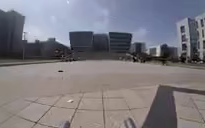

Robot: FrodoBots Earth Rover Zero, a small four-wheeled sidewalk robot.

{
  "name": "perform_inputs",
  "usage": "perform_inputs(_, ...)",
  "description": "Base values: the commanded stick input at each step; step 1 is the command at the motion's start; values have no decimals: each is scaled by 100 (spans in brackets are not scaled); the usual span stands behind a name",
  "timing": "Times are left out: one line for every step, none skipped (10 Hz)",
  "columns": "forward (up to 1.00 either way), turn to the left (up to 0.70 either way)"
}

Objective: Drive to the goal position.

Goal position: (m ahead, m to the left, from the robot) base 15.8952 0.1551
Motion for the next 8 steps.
perform_inputs(85,-34)
perform_inputs(85,-32)
perform_inputs(85,-8)
perform_inputs(85,0)
perform_inputs(85,0)
perform_inputs(85,0)
perform_inputs(85,0)
perform_inputs(85,0)
